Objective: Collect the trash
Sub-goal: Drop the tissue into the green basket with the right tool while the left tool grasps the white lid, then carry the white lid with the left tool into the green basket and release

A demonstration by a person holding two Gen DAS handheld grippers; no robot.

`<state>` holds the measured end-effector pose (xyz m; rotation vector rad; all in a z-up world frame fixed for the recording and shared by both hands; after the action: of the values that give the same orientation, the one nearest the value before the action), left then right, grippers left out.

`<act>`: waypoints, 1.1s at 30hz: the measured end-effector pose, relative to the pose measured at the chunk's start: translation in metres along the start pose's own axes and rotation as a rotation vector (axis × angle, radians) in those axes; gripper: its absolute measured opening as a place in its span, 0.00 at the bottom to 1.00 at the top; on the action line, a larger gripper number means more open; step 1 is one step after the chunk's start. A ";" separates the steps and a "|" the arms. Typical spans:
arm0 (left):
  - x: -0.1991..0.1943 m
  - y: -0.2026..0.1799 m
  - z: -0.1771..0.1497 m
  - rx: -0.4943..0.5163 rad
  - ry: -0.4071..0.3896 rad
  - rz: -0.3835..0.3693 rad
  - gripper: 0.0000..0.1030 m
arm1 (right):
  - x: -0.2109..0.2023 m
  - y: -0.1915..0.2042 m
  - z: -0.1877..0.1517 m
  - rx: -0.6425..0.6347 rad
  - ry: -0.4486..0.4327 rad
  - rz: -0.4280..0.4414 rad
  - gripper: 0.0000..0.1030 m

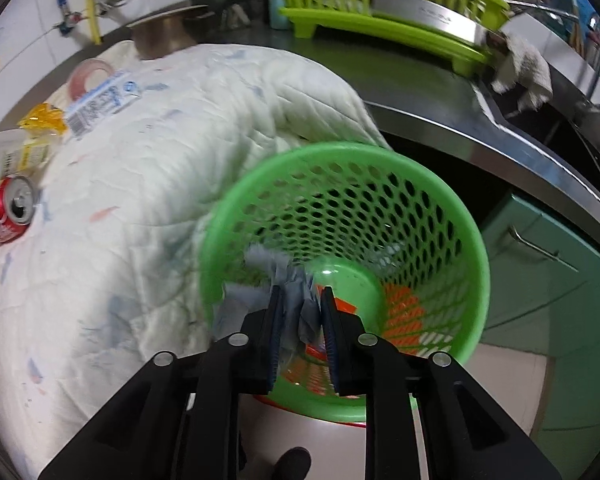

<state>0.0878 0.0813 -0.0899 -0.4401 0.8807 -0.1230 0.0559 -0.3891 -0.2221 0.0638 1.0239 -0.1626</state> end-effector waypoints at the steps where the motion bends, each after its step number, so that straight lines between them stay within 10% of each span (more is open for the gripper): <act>1: -0.002 -0.009 0.000 0.014 0.000 -0.018 0.04 | 0.003 -0.005 -0.001 0.011 0.005 -0.006 0.19; 18: 0.051 -0.211 -0.033 0.350 0.150 -0.310 0.04 | -0.044 -0.059 -0.019 0.136 -0.079 -0.057 0.48; 33: 0.169 -0.331 -0.127 0.467 0.397 -0.349 0.04 | -0.100 -0.084 -0.054 0.195 -0.145 -0.075 0.51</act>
<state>0.1226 -0.3061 -0.1425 -0.1252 1.1185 -0.7418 -0.0543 -0.4542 -0.1629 0.1889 0.8639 -0.3307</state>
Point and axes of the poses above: each gripper's, at about its wrist camera, not at the fingertips, and x roughly the way its jaws point, y to its left, z to its top, the point moved 3 cm from there along x, roughly the way its jaws point, and after that the axes turned 5 degrees about -x, right-handed, at the moved point
